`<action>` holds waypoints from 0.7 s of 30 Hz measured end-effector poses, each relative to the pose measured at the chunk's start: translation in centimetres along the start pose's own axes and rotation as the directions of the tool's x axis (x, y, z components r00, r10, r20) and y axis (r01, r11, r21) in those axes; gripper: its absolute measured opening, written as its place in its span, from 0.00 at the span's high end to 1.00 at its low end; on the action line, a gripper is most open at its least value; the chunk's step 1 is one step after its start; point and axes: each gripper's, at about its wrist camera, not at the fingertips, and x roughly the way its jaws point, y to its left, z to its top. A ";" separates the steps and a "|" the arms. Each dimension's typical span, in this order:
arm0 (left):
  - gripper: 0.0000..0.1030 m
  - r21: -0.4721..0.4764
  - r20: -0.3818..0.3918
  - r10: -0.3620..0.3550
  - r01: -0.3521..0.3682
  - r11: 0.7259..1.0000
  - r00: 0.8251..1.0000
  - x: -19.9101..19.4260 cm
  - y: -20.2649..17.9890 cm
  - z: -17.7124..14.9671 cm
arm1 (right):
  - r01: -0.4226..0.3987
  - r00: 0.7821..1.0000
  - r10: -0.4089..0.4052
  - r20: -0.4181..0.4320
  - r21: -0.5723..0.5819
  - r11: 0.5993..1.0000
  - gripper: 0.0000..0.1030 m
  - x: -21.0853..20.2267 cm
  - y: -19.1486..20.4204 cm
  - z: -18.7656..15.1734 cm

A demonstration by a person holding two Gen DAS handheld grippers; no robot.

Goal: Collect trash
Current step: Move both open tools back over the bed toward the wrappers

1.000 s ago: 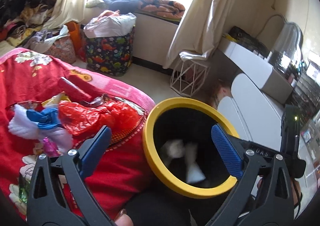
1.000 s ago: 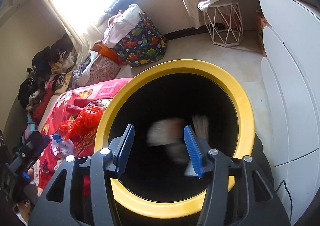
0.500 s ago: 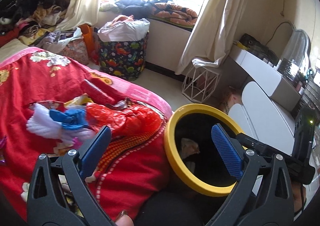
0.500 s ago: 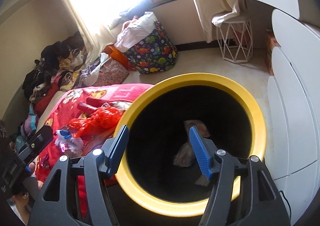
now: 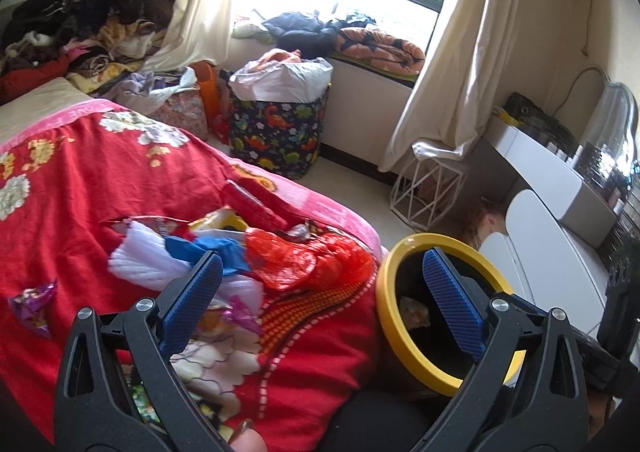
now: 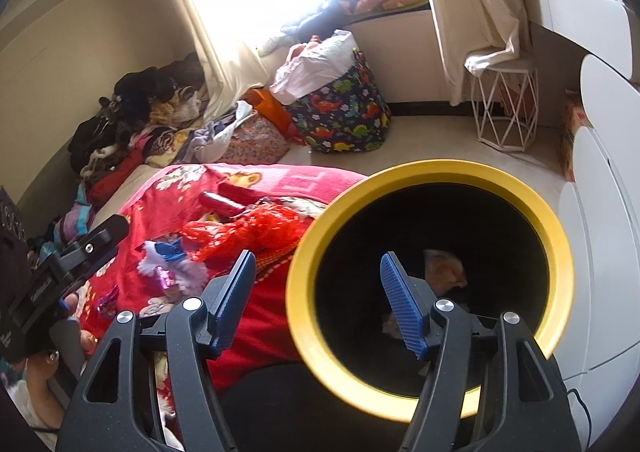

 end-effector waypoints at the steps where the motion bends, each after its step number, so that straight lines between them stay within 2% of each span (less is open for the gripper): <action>1: 0.11 -0.003 0.004 0.004 -0.004 1.000 1.000 -0.1 0.3 0.0 | -0.004 1.000 0.004 0.004 -0.007 1.000 0.38 0.0 0.3 0.0; 9: 0.11 -0.023 0.025 0.043 -0.043 0.999 0.999 -1.0 2.2 0.3 | -0.038 0.999 0.040 0.029 -0.069 0.997 0.35 -0.1 3.1 -0.4; 21: 0.11 -0.065 0.017 0.107 -0.105 0.992 0.994 -1.9 5.4 0.2 | -0.105 0.994 0.101 -0.035 -0.167 0.980 0.34 1.8 8.1 -1.5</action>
